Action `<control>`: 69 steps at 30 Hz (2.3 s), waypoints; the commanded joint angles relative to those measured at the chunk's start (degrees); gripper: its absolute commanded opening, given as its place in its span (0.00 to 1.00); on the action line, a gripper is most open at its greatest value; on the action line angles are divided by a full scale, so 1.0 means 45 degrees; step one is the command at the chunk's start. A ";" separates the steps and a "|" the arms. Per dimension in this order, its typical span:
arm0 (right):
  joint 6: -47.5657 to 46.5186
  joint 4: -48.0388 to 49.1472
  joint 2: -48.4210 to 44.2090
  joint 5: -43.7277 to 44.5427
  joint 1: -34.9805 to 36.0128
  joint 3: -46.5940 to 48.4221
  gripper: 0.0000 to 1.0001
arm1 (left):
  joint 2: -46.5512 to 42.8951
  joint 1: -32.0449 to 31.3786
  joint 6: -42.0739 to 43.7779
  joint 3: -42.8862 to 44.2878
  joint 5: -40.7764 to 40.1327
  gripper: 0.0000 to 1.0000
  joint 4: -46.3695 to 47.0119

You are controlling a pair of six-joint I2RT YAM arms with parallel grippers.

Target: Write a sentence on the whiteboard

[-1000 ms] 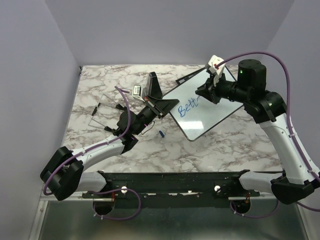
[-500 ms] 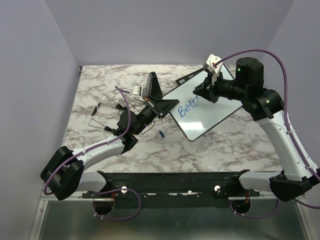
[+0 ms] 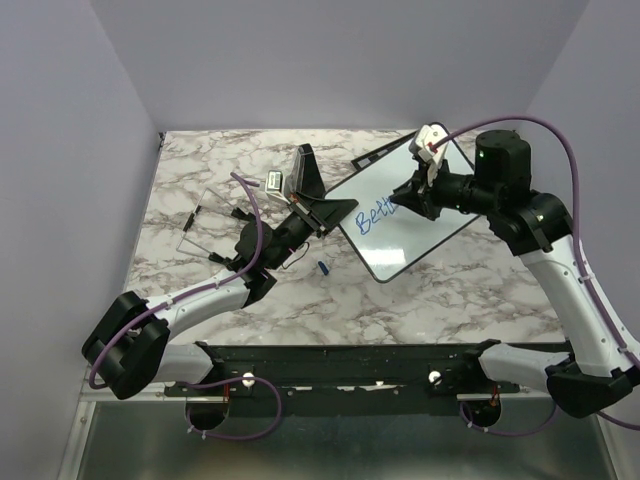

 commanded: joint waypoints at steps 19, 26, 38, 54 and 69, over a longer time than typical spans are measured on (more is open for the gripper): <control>0.0152 -0.0039 0.0482 0.0485 -0.0479 0.1429 0.00 | -0.0429 0.0035 -0.0788 0.0120 0.0105 0.00 0.2366; 0.0152 0.0118 0.0678 0.0465 -0.0479 0.1253 0.01 | -0.0370 0.0016 -0.0807 0.0197 0.0202 0.00 0.2405; 0.0016 -0.0038 0.0250 0.0543 -0.0479 0.0512 0.01 | -0.0292 0.0113 -0.0963 0.0120 0.0144 0.00 0.2581; -0.0004 -0.0273 -0.0143 0.0290 -0.0558 0.0021 0.01 | -0.0312 0.0211 -0.1022 0.0061 0.0124 0.00 0.2620; 0.0230 0.0351 0.0854 0.1110 -0.0850 0.1233 0.00 | -0.0214 0.0191 -0.1178 -0.0017 0.0222 0.00 0.2874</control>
